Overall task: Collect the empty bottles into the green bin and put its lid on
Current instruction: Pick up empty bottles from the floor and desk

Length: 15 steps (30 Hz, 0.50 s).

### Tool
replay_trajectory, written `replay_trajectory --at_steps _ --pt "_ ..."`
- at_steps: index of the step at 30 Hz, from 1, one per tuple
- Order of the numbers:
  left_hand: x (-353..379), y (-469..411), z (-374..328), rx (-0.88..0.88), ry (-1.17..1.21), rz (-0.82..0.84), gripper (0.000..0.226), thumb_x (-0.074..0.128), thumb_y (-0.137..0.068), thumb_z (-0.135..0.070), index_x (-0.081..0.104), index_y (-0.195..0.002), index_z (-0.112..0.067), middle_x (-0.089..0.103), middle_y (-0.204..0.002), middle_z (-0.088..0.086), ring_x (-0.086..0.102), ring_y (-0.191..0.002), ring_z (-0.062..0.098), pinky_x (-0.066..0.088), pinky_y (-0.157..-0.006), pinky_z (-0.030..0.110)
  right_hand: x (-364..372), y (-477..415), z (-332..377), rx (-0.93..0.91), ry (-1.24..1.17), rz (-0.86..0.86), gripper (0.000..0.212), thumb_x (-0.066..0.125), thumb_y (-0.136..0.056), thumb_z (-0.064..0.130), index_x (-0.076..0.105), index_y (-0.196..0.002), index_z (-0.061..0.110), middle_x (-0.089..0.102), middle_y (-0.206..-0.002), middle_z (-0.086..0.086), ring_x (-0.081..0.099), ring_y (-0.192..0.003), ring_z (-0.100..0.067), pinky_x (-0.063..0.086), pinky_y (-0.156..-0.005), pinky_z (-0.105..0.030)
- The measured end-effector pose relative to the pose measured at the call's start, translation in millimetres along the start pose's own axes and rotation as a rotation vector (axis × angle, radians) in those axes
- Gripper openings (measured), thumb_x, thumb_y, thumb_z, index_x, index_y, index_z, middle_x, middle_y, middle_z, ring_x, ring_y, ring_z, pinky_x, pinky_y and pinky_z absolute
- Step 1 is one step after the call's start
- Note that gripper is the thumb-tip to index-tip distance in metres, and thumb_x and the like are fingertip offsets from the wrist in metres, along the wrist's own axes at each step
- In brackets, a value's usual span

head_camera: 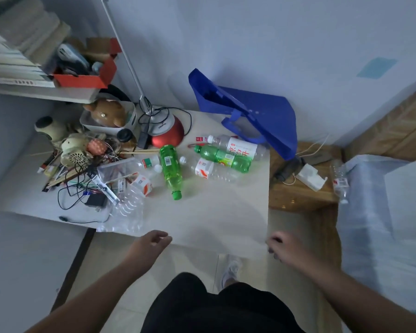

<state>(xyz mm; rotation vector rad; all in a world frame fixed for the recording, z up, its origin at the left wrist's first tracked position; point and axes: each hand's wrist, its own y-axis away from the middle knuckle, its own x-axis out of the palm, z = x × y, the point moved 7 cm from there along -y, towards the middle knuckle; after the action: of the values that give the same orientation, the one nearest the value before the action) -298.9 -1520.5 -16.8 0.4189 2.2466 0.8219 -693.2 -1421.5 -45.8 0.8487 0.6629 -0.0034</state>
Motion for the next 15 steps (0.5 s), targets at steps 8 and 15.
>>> replay_trajectory --at_steps 8,15 --pt "-52 -82 -81 0.255 -0.383 -0.186 0.034 0.057 -0.096 -0.039 0.062 -0.129 -0.034 0.063 -0.131 -0.006 0.064 -0.104 0.013 0.05 -0.086 0.031 -49 -81 154 -0.279 0.268 -0.093 0.017 0.061 -0.091 0.033 0.071 -0.1 0.023 0.071 -0.1 0.005 0.066 -0.095 -0.016 0.053 -0.08 -0.032" --pt "-77 -161 -141 0.49 -0.883 -0.143 0.073 0.06 -0.082 -0.013 0.042 -0.149 -0.036 0.037 -0.159 -0.004 0.029 -0.148 0.025 0.04 -0.111 0.05 -21 -121 213 -0.433 0.51 -0.247 0.048 0.069 -0.087 0.038 0.059 -0.129 0.018 0.06 -0.122 -0.005 0.05 -0.118 -0.026 0.052 -0.096 -0.041"
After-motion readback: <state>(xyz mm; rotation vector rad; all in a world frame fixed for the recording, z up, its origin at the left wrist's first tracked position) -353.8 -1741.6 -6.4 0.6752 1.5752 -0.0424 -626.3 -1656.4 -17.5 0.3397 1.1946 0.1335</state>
